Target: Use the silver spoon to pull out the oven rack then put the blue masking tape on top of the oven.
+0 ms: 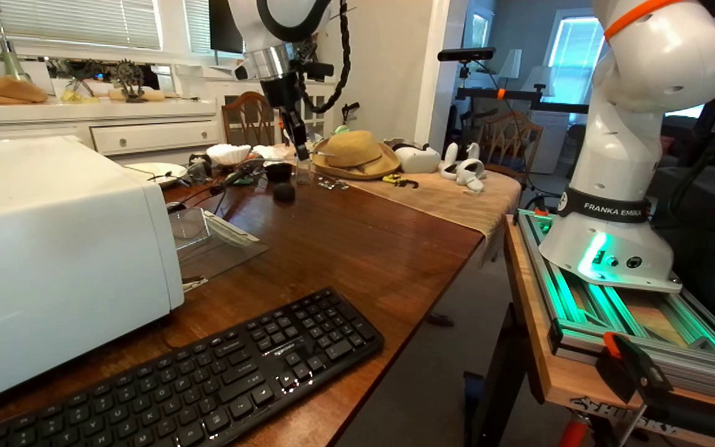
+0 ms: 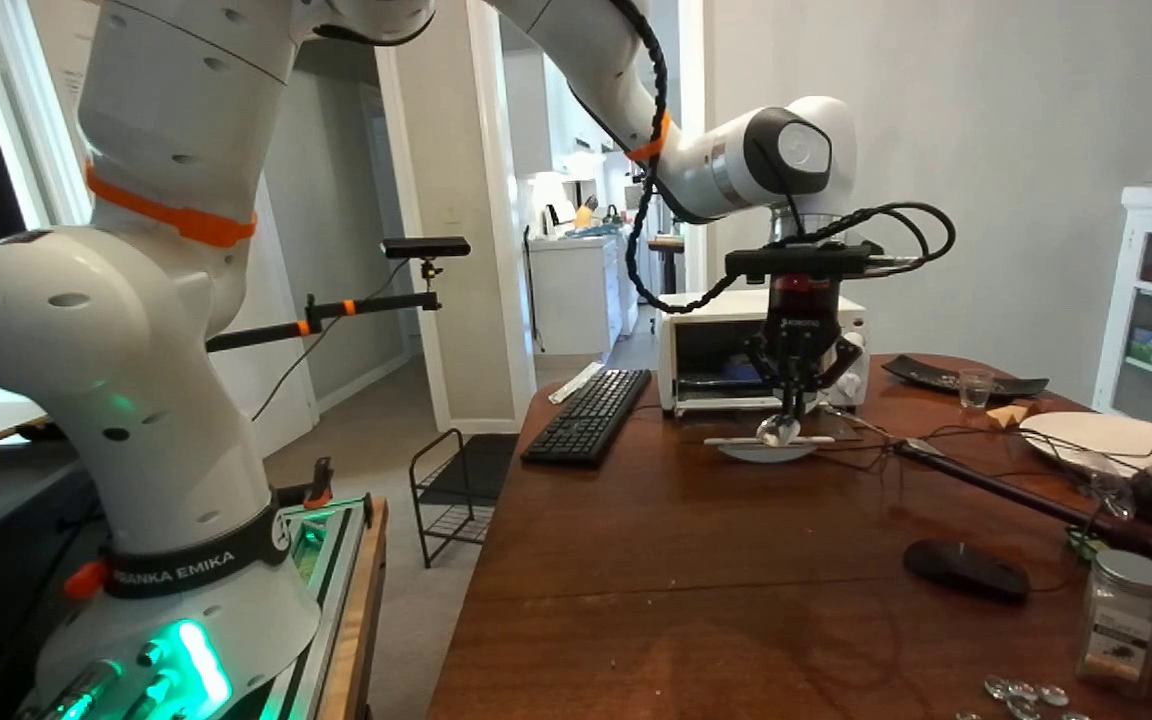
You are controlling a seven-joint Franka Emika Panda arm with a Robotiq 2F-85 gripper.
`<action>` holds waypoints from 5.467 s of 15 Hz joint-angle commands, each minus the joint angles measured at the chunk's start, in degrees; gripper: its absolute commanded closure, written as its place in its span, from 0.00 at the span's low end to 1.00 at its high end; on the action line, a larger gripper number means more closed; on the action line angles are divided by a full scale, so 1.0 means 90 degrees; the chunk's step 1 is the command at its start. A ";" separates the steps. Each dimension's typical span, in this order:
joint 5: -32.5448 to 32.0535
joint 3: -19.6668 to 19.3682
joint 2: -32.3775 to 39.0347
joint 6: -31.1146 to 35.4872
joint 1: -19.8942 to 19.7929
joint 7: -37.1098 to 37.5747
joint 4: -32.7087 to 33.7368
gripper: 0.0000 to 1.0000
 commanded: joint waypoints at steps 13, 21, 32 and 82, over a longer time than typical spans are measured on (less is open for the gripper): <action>-0.0325 0.0423 0.1998 -0.1426 0.0450 -0.3941 0.3009 0.98; -0.0327 0.0287 0.2691 -0.1326 0.0759 -0.5058 0.3784 0.91; -0.0879 -0.0143 0.3270 -0.2121 0.1709 -0.4109 0.5231 0.98; -0.1109 -0.1256 0.5196 -0.1773 0.2935 -0.3758 0.8256 0.98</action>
